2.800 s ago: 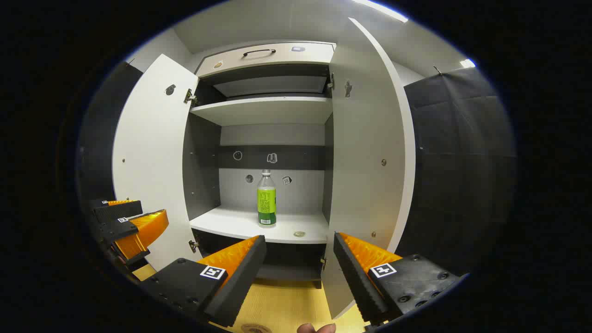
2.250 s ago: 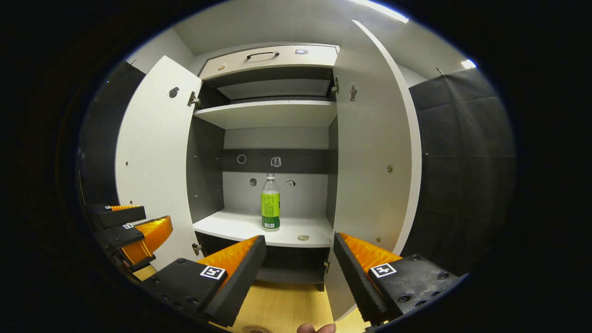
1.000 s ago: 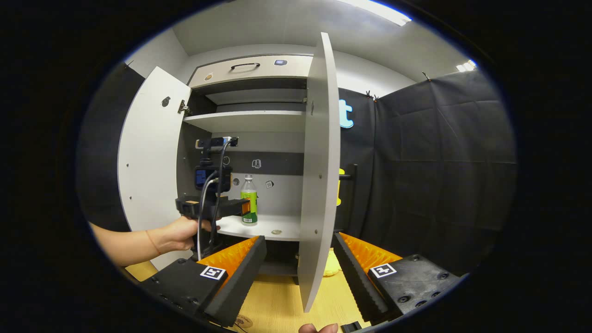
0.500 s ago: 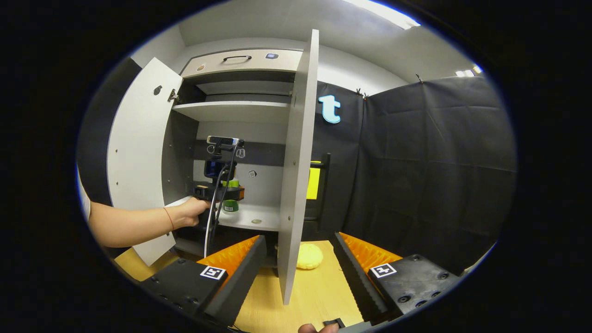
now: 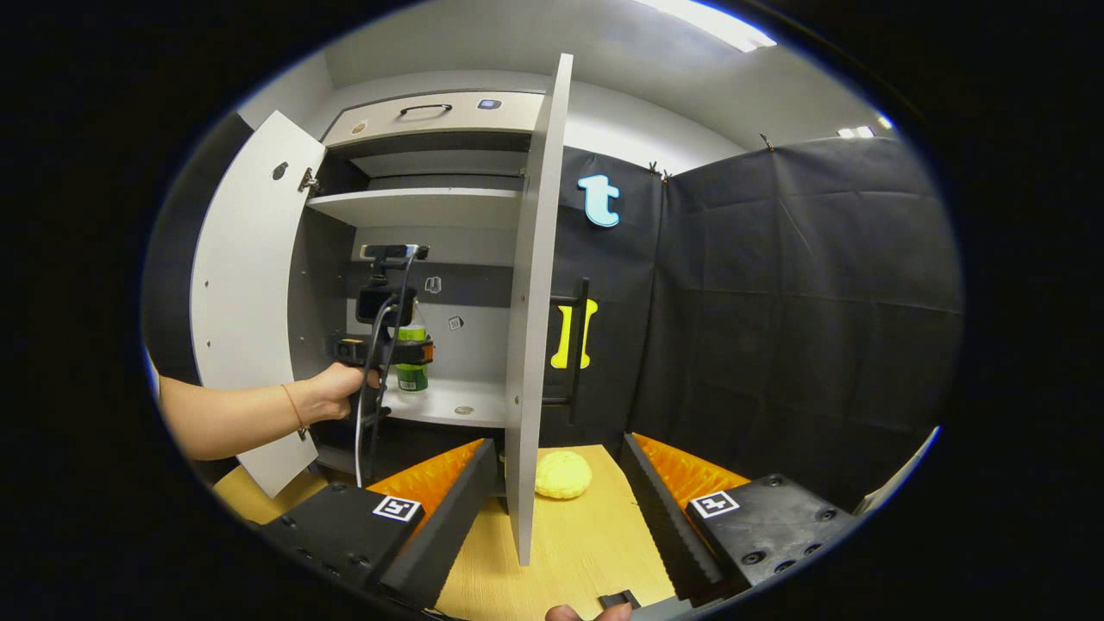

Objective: Grasp the bottle in the cabinet with the left hand and place it on the coaster, then close the right door with the right hand and the left door with the left hand.

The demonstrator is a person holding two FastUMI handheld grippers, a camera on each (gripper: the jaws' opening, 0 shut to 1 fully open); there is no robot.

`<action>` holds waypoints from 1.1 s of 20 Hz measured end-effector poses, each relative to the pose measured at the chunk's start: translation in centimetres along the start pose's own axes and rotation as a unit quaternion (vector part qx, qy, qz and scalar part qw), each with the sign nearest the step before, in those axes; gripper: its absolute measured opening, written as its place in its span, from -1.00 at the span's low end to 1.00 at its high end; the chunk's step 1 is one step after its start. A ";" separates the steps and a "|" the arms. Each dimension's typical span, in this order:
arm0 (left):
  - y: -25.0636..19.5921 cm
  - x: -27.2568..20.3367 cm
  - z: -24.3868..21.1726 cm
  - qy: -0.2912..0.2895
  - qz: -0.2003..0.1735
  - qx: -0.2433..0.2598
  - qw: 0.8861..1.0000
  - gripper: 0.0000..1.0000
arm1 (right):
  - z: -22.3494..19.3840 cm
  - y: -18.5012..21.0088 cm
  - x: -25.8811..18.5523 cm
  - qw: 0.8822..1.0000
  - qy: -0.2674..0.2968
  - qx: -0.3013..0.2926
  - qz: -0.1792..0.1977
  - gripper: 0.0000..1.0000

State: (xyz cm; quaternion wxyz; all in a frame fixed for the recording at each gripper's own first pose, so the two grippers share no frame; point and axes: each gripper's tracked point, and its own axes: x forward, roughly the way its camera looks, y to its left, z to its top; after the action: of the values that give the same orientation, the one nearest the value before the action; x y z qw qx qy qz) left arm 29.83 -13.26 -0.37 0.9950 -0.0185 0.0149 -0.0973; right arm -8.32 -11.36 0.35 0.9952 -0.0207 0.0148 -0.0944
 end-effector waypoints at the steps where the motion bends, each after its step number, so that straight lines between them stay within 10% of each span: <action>1: 0.2 -1.5 0.5 -0.007 -0.003 0.001 1.000 0.53 | -0.1 0.1 0.0 1.000 0.001 0.005 0.002 0.94; 11: 0.3 -16.6 -3.2 -0.046 -0.031 -0.014 0.998 0.53 | 0.2 1.4 0.3 0.999 -0.010 0.012 0.038 0.94; 22: -5.8 -28.1 -21.0 0.011 -0.124 0.000 0.992 0.55 | 1.3 2.4 0.5 0.998 -0.030 0.004 0.053 0.94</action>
State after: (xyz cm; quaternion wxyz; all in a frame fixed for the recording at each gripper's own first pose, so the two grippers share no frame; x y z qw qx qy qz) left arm 0.44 -14.22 -20.35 0.9750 -0.0187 0.0234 -0.2201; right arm -7.38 -9.01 1.48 0.9989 -0.0191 -0.0141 -0.0404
